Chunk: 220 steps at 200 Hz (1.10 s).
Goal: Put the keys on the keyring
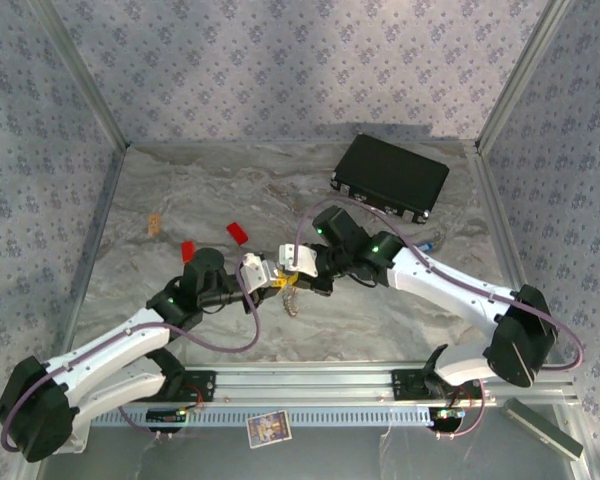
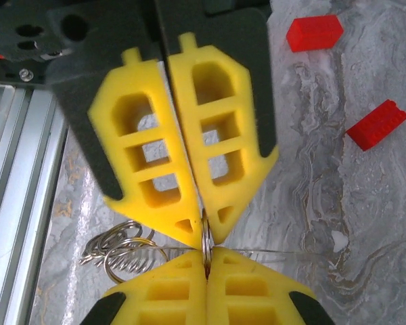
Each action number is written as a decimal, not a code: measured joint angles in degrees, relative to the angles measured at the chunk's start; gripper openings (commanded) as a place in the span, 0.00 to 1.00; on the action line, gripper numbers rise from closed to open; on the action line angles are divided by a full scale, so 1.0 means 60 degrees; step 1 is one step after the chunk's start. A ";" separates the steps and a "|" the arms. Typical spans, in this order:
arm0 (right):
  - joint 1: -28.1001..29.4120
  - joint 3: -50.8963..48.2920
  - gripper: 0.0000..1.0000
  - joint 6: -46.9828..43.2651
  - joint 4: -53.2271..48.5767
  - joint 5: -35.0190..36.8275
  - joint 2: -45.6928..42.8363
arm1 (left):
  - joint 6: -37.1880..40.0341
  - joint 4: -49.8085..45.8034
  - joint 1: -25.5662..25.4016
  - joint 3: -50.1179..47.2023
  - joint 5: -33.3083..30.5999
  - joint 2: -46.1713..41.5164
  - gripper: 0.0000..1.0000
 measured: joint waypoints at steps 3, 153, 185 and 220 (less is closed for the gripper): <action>0.0000 0.0000 0.05 -0.0007 -0.0011 0.0000 0.0000 | 0.0036 -0.0018 0.0000 0.0000 -0.0004 -0.0018 0.00; -0.1075 -0.2106 0.15 0.1989 0.3475 -0.2226 -0.0951 | -0.1206 0.2116 -0.0004 -0.0849 0.0313 -0.0328 0.00; -0.1071 -0.2204 0.02 0.2175 0.3694 -0.2441 -0.0951 | -0.1286 0.2237 0.0011 -0.0867 0.0302 -0.0299 0.00; -0.1078 -0.2215 0.00 0.2233 0.3719 -0.2517 -0.0951 | -0.1319 0.2222 0.0029 -0.0867 0.0277 -0.0299 0.25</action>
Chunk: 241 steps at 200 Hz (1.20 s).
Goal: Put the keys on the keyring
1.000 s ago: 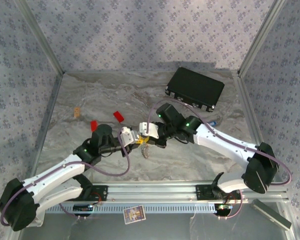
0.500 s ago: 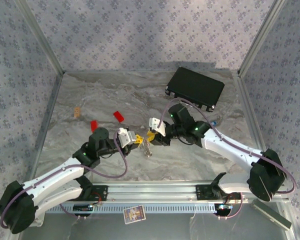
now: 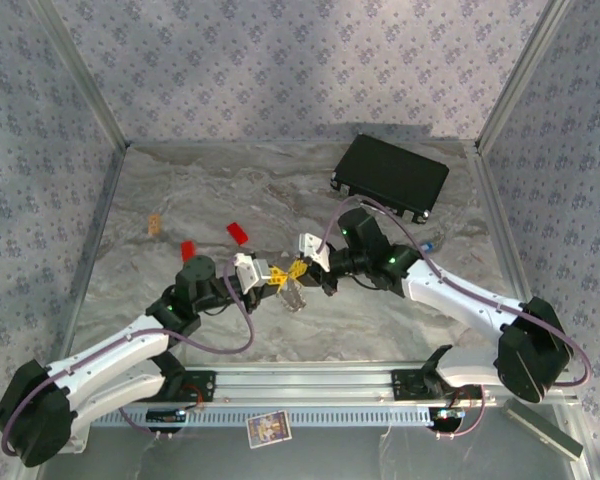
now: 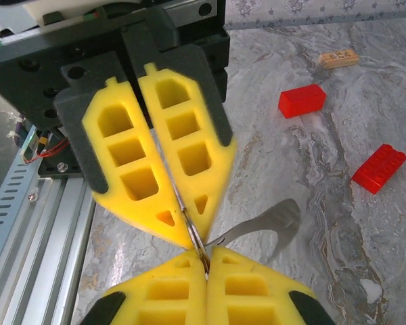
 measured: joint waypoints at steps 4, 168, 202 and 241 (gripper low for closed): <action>0.0000 0.0000 0.00 0.0000 -0.0007 0.0004 0.0000 | 0.0098 -0.0022 -0.0004 0.0004 -0.0007 -0.0004 0.25; 0.0820 0.1902 0.00 -0.2233 -0.3340 0.1625 0.0747 | 0.1286 -0.2401 -0.0015 0.0849 0.0080 0.0215 0.00; 0.0645 0.1719 0.25 -0.2051 -0.3038 0.1413 0.0641 | 0.1290 -0.2415 -0.0025 0.0878 0.0146 0.0211 0.00; 0.0109 0.0816 0.27 -0.1388 -0.2044 0.0860 0.0007 | 0.1144 -0.1982 -0.0025 0.0732 0.0142 0.0080 0.00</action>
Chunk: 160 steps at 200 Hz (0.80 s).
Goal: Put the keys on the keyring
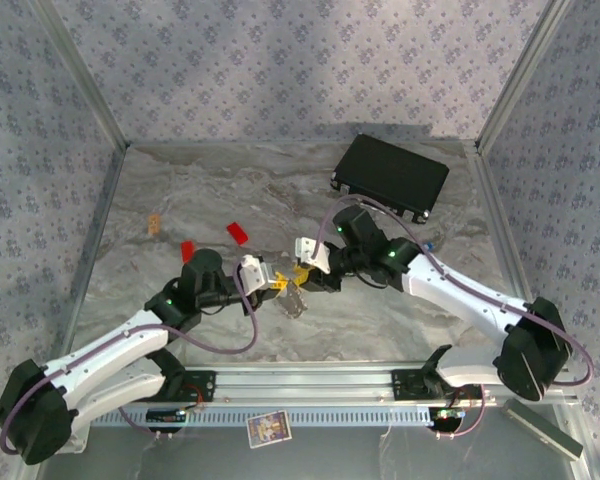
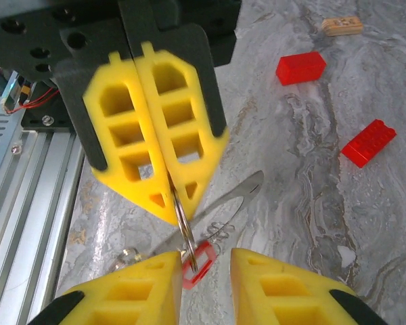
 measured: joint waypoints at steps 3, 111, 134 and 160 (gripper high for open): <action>-0.0022 -0.0044 0.27 0.0055 0.0051 -0.0022 -0.0018 | -0.0025 0.0058 0.0000 -0.0029 0.0000 -0.0015 0.00; -0.0066 -0.0521 0.21 0.0925 0.1282 -0.0685 -0.0058 | -0.0597 0.1300 0.0000 -0.0408 0.0011 -0.0091 0.00; -0.0066 -0.0521 0.12 0.1002 0.1413 -0.0754 -0.0058 | -0.0645 0.1417 0.0000 -0.0412 0.0029 -0.0091 0.00; -0.0084 -0.0521 0.00 0.1078 0.1439 -0.0827 -0.0058 | -0.0645 0.1450 0.0007 -0.0412 -0.0007 -0.0091 0.08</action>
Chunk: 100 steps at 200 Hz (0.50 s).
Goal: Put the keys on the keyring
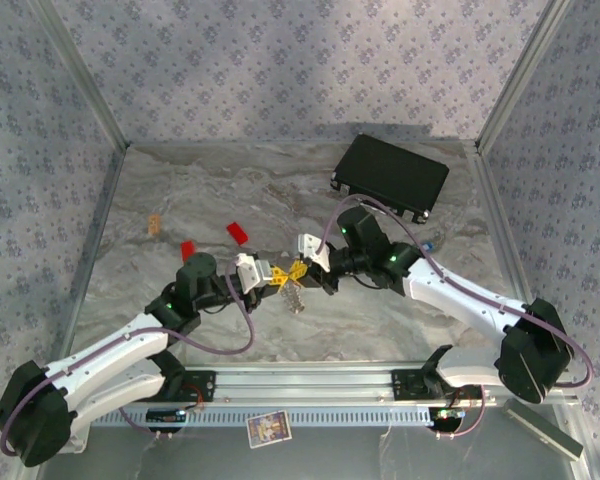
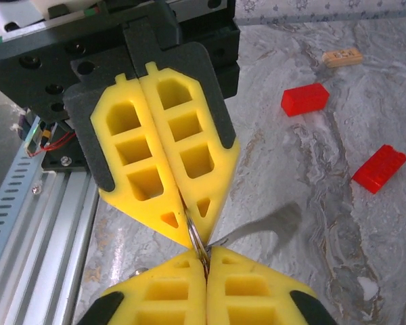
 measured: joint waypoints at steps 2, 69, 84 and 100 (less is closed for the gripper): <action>0.0000 0.0000 0.00 -0.0055 0.0004 0.0000 0.0000 | 0.0000 -0.0004 0.0000 0.0000 -0.0007 0.0000 0.09; 0.0124 0.0565 0.00 -0.0867 -0.1348 0.0408 0.0157 | 0.0765 -0.1443 -0.0007 0.0506 -0.0390 -0.0018 0.14; 0.0229 0.0940 0.00 -0.1188 -0.1778 0.0630 0.0277 | 0.0925 -0.1701 -0.0007 0.0699 -0.0390 0.0040 0.15; 0.0357 0.1257 0.00 -0.1504 -0.2197 0.0911 0.0390 | 0.1056 -0.1902 -0.0007 0.0849 -0.0382 0.0168 0.15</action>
